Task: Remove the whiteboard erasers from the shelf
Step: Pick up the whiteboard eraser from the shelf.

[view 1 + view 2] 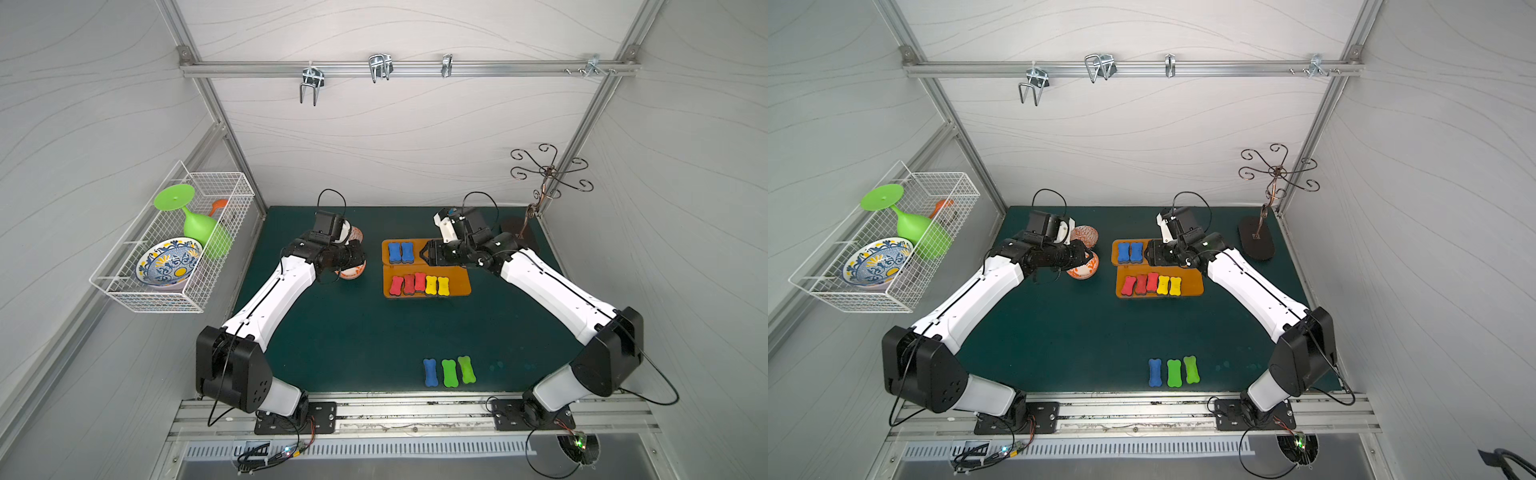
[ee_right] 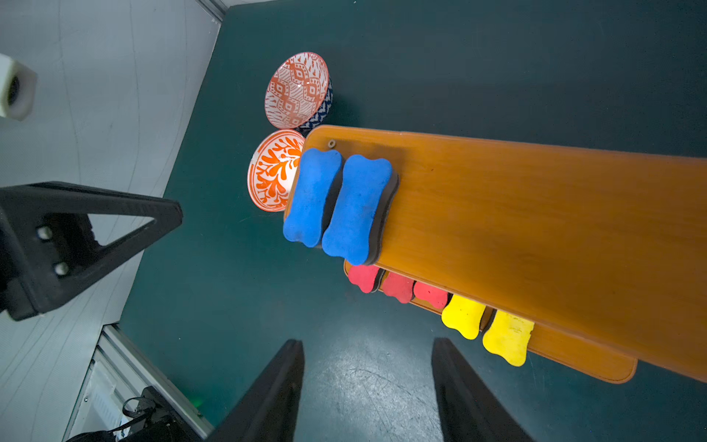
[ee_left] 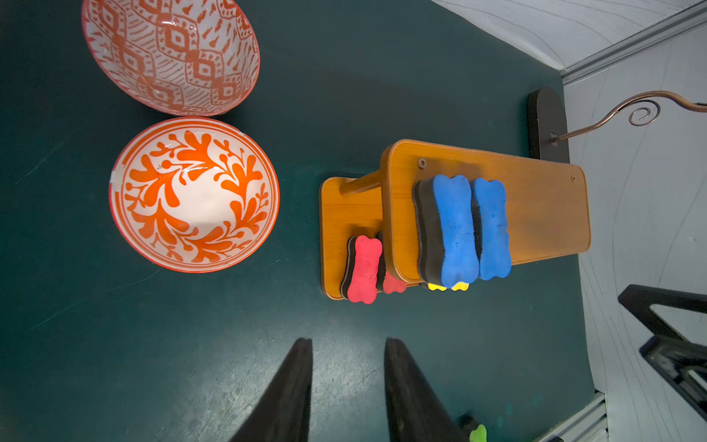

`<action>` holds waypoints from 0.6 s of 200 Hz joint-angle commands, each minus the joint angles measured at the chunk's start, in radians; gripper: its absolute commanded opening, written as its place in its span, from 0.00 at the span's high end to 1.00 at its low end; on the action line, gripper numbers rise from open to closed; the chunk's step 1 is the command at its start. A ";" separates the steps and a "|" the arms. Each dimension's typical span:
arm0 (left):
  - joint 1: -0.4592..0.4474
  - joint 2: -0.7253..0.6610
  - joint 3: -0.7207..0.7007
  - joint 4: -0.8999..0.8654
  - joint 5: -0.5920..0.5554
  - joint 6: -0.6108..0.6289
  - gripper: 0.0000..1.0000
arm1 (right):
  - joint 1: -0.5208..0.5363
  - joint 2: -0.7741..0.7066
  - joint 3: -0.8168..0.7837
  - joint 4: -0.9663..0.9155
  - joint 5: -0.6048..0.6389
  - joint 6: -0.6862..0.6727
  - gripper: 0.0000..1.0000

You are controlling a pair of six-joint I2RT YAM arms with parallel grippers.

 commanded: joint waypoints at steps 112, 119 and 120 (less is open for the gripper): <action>0.017 -0.024 -0.036 -0.012 -0.011 -0.004 0.65 | -0.004 0.206 0.216 -0.073 -0.015 -0.066 0.41; 0.019 -0.023 -0.036 -0.013 -0.009 -0.004 0.65 | -0.001 0.221 0.230 -0.079 -0.005 -0.062 0.41; 0.019 -0.023 -0.036 -0.012 -0.009 -0.004 0.65 | 0.000 0.224 0.232 -0.080 -0.001 -0.061 0.41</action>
